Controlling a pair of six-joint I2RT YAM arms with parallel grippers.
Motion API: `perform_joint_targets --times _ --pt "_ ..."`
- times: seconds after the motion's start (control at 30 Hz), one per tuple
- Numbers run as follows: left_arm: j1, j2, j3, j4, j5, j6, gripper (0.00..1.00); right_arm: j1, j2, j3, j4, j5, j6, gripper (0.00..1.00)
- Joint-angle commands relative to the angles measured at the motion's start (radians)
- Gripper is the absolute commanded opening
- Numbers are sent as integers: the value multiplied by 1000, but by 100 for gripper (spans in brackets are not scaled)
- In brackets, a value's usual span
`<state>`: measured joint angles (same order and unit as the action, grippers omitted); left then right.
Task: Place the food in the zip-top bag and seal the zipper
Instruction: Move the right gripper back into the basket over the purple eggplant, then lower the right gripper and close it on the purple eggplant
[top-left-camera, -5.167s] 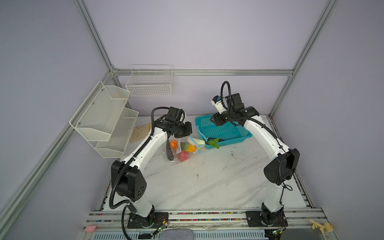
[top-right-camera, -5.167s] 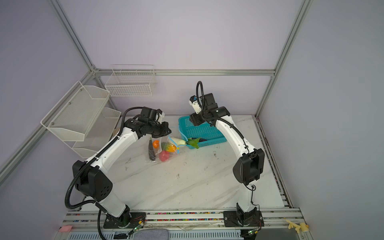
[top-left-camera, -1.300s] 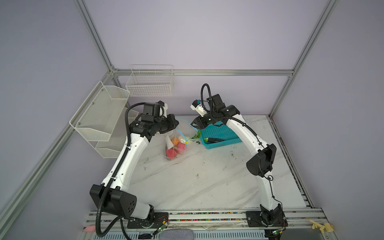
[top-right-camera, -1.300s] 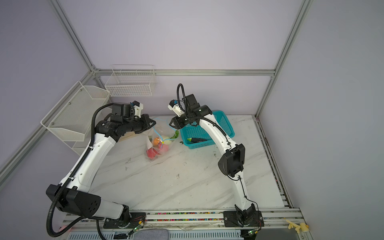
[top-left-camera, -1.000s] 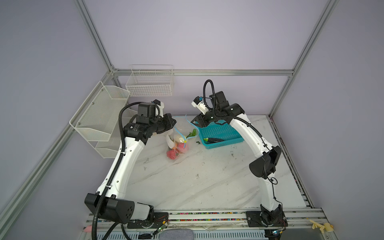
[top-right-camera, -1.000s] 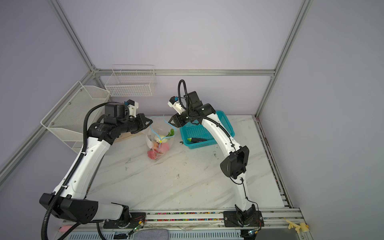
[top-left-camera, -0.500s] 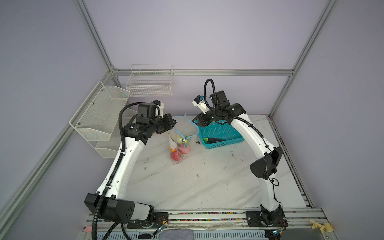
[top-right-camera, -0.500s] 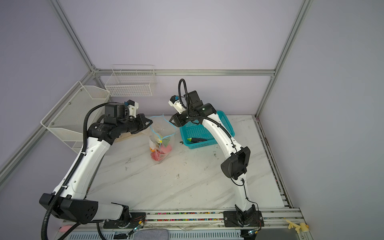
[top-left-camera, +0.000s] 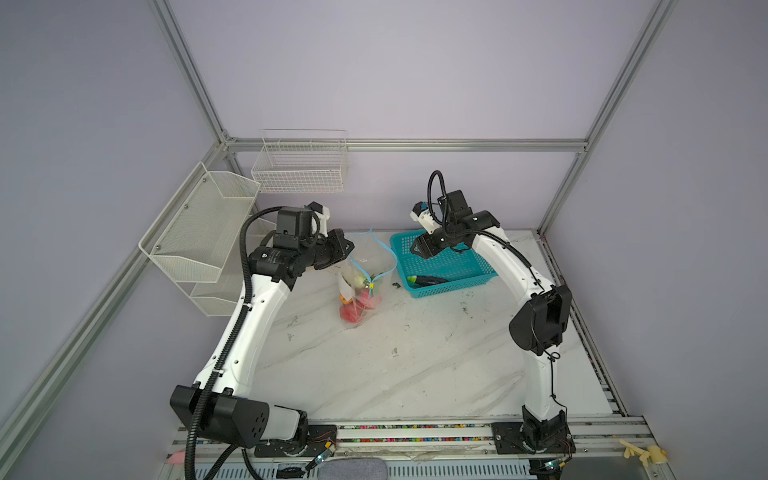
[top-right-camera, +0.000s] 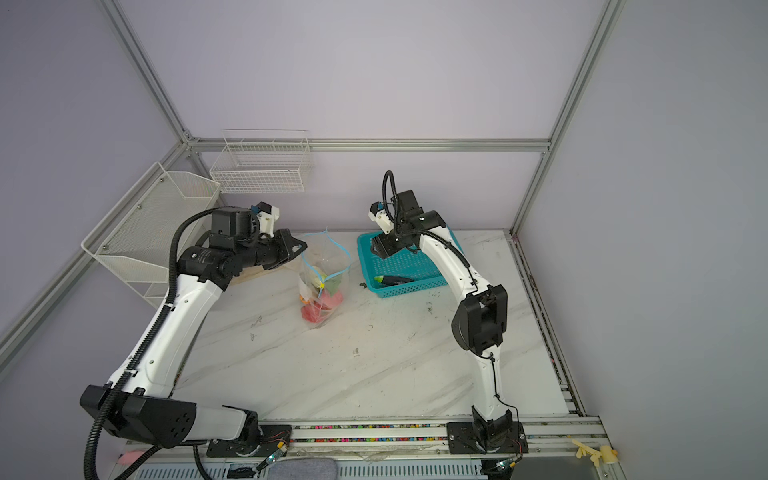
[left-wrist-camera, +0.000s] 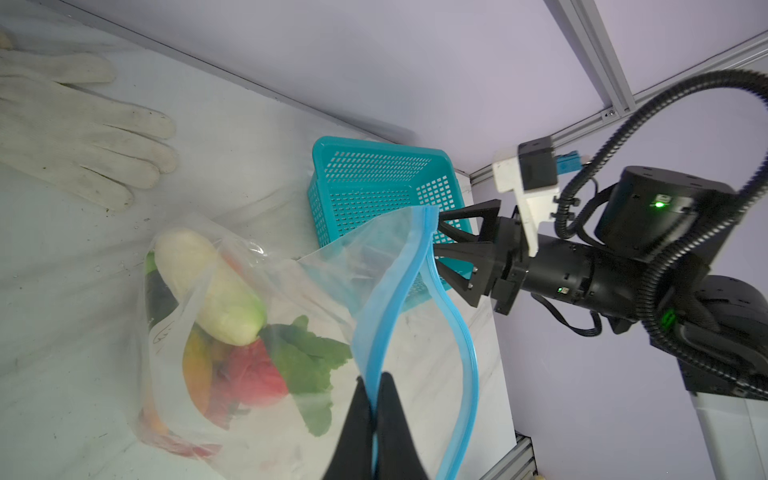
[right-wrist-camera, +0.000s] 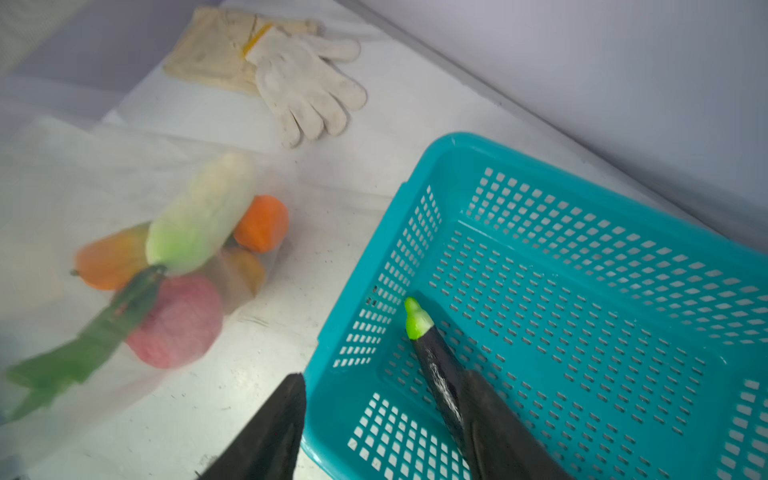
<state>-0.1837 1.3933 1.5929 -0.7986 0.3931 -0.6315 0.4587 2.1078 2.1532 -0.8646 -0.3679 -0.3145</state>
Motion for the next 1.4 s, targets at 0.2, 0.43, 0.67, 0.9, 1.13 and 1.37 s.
perform_joint_targets --times 0.2,0.43,0.67,0.9,1.13,1.37 --pt "7 -1 -33 54 53 15 0 -21 131 46 -107 38 -192 66" --pt "6 6 -36 61 55 12 0 -21 171 19 -131 51 -220 72" --pt "4 12 -40 65 58 7 0 -22 211 34 -172 93 -219 78" --pt "5 11 -39 70 56 7 0 -21 279 77 -198 131 -211 82" --pt "6 46 -23 71 61 6 0 -21 320 112 -201 147 -208 83" --pt "5 54 -32 74 62 6 0 -20 358 126 -206 186 -209 83"
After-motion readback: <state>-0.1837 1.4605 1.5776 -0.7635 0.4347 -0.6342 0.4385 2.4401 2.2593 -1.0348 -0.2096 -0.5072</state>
